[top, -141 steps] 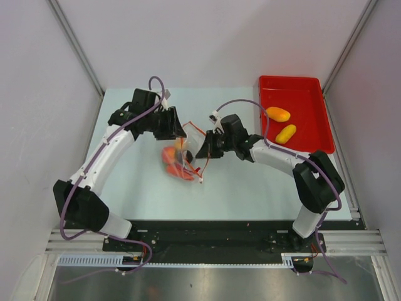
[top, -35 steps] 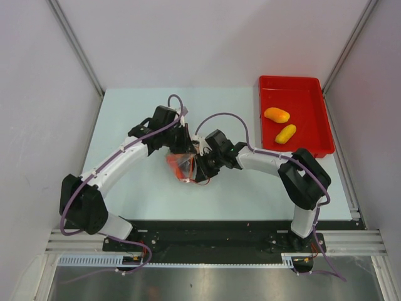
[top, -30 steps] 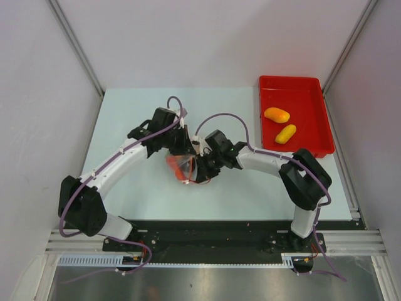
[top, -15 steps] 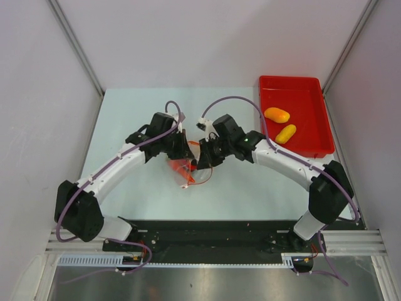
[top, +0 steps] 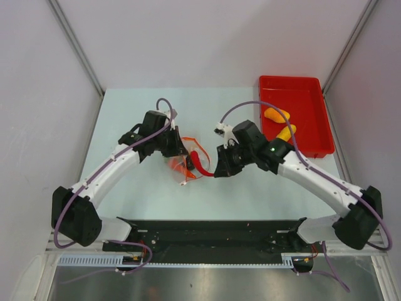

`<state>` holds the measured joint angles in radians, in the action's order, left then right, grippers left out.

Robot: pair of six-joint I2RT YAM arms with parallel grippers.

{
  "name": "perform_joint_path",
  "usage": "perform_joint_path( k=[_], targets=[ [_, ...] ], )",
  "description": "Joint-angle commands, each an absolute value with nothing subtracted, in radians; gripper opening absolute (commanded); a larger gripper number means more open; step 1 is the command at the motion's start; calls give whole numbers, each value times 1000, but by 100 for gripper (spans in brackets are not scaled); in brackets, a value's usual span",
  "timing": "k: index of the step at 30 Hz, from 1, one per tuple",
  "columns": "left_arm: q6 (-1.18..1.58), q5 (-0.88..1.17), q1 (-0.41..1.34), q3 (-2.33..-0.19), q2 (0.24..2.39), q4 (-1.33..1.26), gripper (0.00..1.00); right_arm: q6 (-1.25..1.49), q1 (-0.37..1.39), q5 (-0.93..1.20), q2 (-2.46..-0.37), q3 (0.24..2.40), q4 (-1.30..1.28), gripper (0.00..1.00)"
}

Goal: Open the zip-top bag and remove the fake food

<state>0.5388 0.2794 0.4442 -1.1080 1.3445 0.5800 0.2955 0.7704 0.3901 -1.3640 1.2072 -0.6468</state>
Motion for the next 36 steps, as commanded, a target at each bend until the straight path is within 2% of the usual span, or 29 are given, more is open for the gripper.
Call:
perform_joint_path(
  k=[1,6,7,13,16,20,27,31,33,36],
  targets=[
    [540,264,439,-1120,1342,555,0,307,759,327,-1200,1180,-739,0],
    [532,295,437,-1135,1364,586,0,314,683,261,-1066,1169,-827,0],
    [531,293,437,-1131,1352,591,0,327,658,194,-1037,1170,-836,0],
    [486,267,437,-1124,1284,630,0,425,292,118,-1012,1174,-836,0],
    [472,270,437,-1143,1273,699,0,434,235,2,-1069,1203,-822,0],
    [491,268,453,-1088,1210,629,0,385,183,-132,-1143,1252,-802,0],
    [474,255,454,-1051,1147,598,0,391,9,-68,-1345,1287,-770,0],
    [451,311,453,-1048,1149,562,0,292,-106,-67,-1454,1287,-735,0],
    [445,337,454,-1040,1152,549,0,220,-126,-86,-1514,1298,-738,6],
    [419,338,453,-1031,1152,531,0,169,-143,-116,-1563,1316,-727,24]
  ],
)
